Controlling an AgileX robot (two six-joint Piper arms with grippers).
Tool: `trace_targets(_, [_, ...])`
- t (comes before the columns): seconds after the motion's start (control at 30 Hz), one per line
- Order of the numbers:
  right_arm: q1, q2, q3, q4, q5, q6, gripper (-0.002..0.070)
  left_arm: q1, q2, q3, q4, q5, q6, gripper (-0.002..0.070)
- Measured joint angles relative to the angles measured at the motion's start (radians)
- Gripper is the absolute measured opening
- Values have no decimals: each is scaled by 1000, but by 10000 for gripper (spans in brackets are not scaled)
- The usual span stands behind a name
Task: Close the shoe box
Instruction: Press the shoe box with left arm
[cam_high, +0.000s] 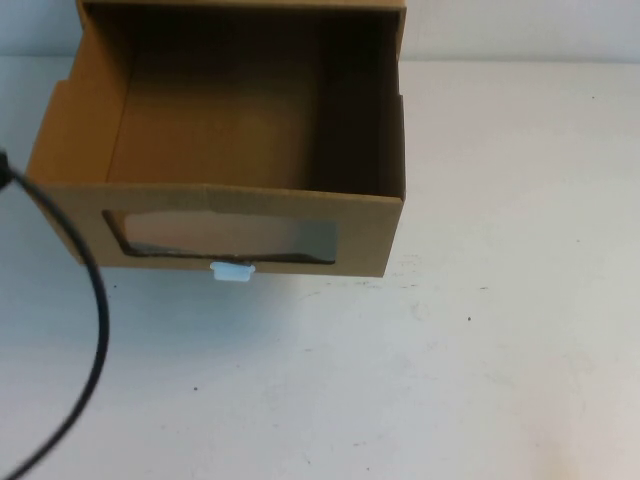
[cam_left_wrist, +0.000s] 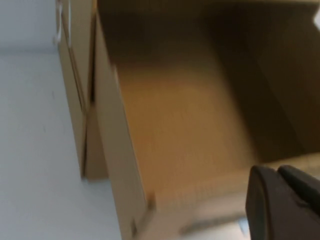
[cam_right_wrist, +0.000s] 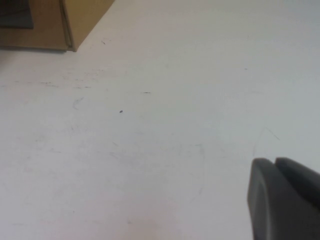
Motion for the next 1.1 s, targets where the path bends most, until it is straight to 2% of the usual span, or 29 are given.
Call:
trace_targets(0.2, [0, 0, 0, 0, 0, 0, -13, 0, 303, -334, -12, 59, 99, -5])
trace_targets(0.47, [0, 0, 0, 0, 0, 0, -13, 0, 544, -629, -153, 104, 256, -5])
trace_targets(0.73, [0, 0, 0, 0, 0, 0, -13, 0, 727, -789, -181, 131, 305, -5])
trace_targets(1.1, [0, 0, 0, 0, 0, 0, -13, 0, 923, -897, -349, 140, 417, -5])
